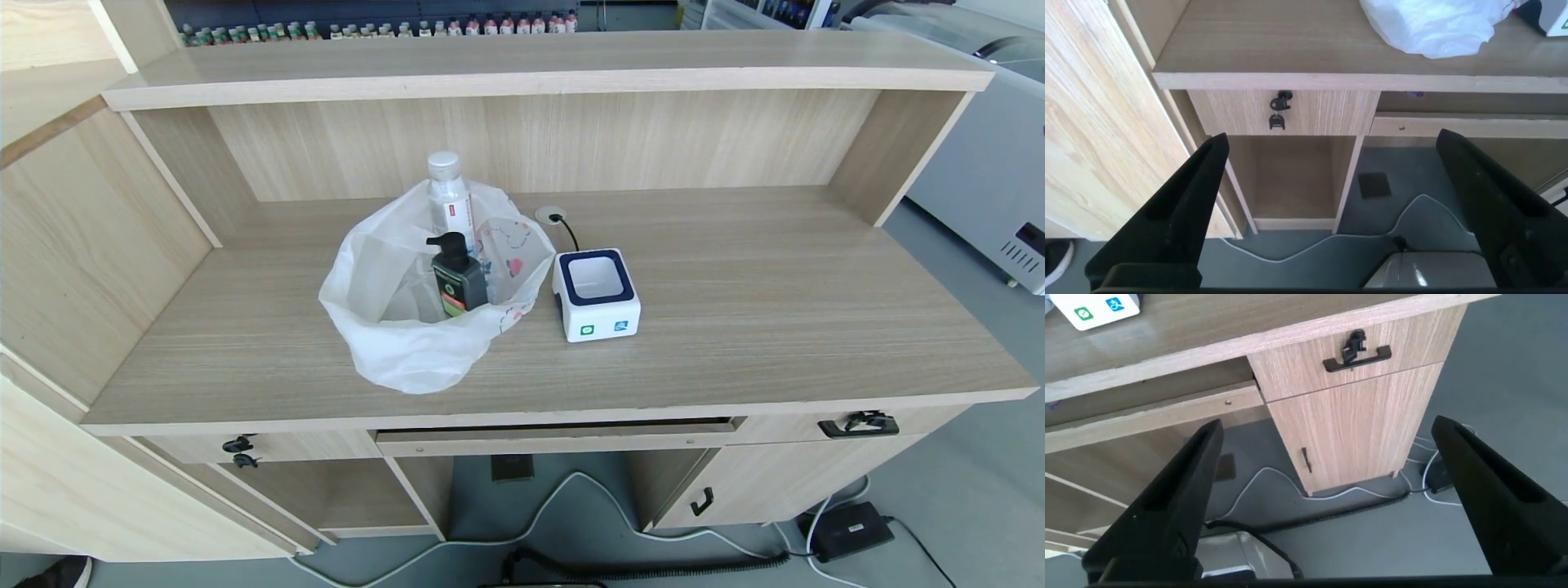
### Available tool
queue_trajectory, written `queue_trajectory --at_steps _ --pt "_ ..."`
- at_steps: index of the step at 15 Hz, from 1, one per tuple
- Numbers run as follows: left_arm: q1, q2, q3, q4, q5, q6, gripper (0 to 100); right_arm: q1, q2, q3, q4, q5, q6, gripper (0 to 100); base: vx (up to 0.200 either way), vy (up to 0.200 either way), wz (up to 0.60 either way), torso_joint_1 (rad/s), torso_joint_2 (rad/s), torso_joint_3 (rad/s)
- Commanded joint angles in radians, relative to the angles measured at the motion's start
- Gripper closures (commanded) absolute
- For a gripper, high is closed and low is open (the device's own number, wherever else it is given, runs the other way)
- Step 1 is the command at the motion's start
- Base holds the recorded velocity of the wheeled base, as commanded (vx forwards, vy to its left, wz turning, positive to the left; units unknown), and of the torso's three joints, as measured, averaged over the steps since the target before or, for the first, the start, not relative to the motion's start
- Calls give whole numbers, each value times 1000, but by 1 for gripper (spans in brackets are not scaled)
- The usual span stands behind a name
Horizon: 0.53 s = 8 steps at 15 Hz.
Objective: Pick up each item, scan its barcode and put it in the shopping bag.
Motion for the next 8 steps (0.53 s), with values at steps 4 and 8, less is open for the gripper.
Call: queue_trajectory --at_steps 4,8 --pt "0 0 0 -1 0 0 0 -1 2 0 1 -1 3 0 0 0 0 0 0 0" --pt "0 0 0 -1 0 0 0 -1 2 0 4 2 -4 0 0 0 0 0 0 0"
